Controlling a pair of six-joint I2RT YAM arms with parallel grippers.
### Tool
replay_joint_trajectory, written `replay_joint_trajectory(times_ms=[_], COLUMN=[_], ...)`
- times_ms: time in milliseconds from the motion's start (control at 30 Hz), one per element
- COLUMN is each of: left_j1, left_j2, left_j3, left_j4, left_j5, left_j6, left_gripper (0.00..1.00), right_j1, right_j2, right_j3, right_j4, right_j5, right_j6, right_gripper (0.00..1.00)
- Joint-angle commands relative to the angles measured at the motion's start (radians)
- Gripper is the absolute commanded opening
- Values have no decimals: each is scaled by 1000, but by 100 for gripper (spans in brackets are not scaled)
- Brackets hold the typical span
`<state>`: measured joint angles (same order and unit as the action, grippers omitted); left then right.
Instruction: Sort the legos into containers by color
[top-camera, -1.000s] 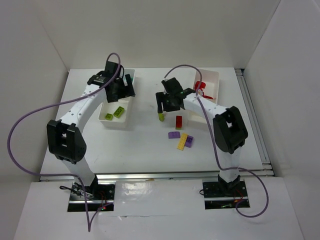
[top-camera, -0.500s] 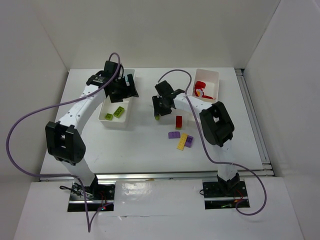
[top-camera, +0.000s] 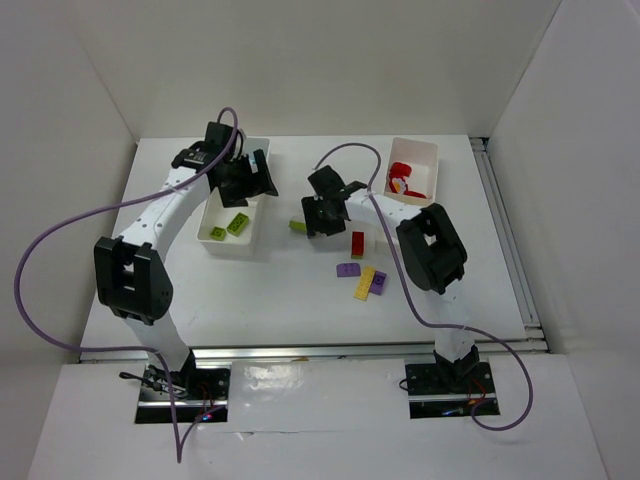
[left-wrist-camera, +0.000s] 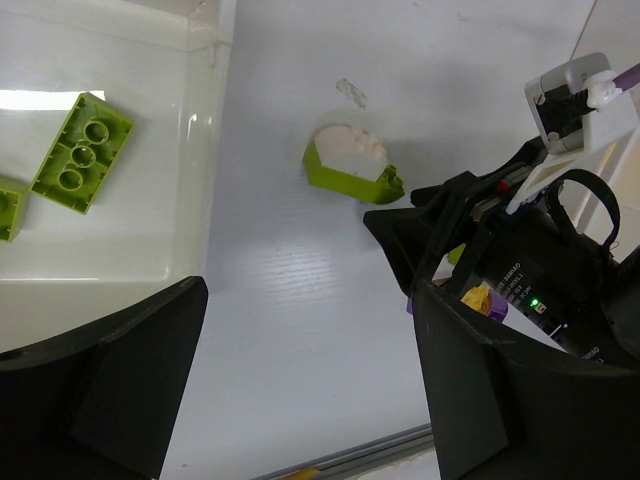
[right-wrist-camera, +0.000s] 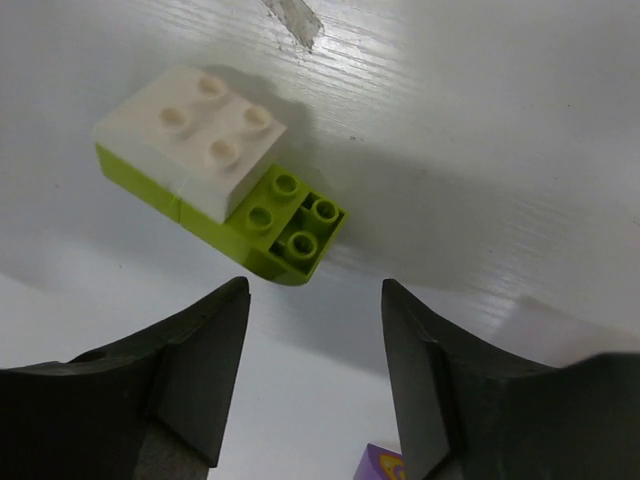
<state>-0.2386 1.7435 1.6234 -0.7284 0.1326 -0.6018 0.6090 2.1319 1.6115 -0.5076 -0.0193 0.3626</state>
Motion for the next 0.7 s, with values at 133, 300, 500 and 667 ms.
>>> replay_joint_trajectory(times_ms=[133,300,500,667], left_j1=[4,4,4,4], left_j2=[11,11,11,21], left_j3=[33,33,33,33], left_j4=[20,20,20,20], left_j5=[64,73,73,73], left_j6=[22,33,42,42], left_gripper=[94,94,94,94], right_j1=[23,23,1,1], right_j2=[32,33,88,163], right_j3=[118,151,226,315], right_j4=[-28,-37,-40,-81], right_j5=[53,64,13,-10], right_j6=[-117,-165,-186,-220], right_gripper=[70,77,77,67])
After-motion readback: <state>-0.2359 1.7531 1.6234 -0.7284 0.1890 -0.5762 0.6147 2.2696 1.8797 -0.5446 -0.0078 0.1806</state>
